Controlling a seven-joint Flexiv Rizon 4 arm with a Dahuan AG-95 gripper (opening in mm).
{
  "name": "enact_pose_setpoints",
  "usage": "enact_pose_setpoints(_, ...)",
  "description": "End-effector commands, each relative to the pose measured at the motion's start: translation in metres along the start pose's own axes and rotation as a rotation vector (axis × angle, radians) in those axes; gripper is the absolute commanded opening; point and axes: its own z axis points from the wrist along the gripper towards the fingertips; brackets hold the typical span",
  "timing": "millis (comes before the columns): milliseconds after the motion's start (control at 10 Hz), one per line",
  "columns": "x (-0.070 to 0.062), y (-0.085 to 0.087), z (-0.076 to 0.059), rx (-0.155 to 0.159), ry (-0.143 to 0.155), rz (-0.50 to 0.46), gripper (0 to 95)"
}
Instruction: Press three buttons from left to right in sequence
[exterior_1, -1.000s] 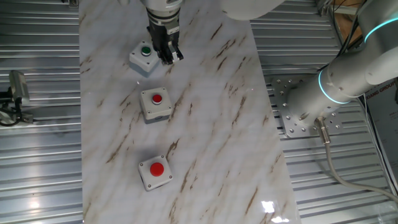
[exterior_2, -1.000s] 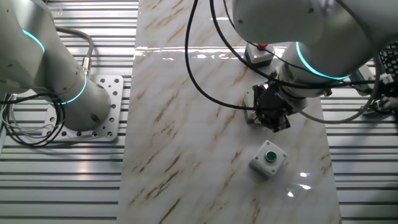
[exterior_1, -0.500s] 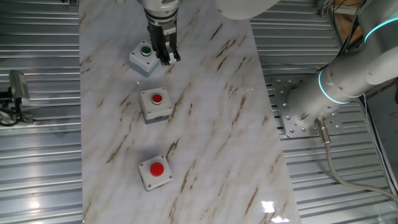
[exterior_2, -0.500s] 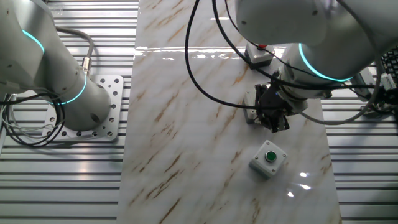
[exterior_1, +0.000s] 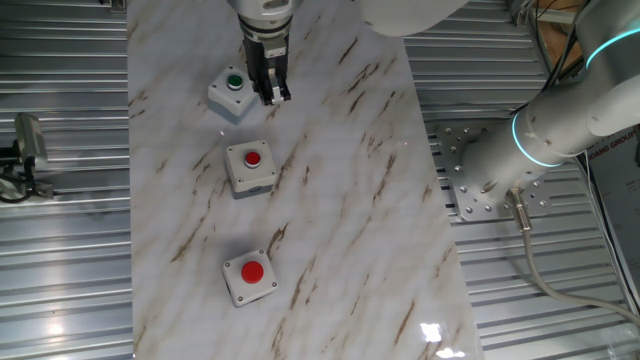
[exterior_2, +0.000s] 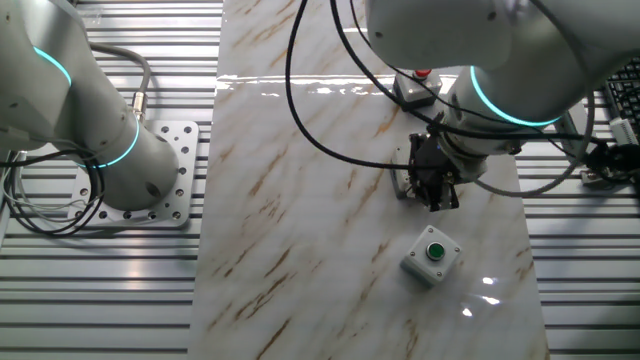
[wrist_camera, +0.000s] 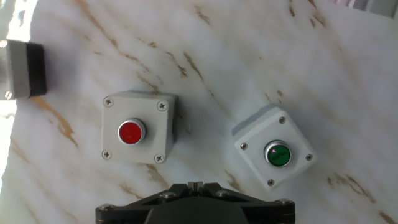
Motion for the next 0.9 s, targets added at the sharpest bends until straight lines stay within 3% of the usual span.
enact_pose_setpoints(100,0.0001,0.0002,0.0001,0.056,0.006,0.021,0.0)
enact_pose_setpoints(300,0.0001,0.0002,0.0001,0.074,0.011,0.039,0.0)
enact_pose_setpoints(900,0.0001,0.0002,0.0001,0.081,0.009,0.054,0.0)
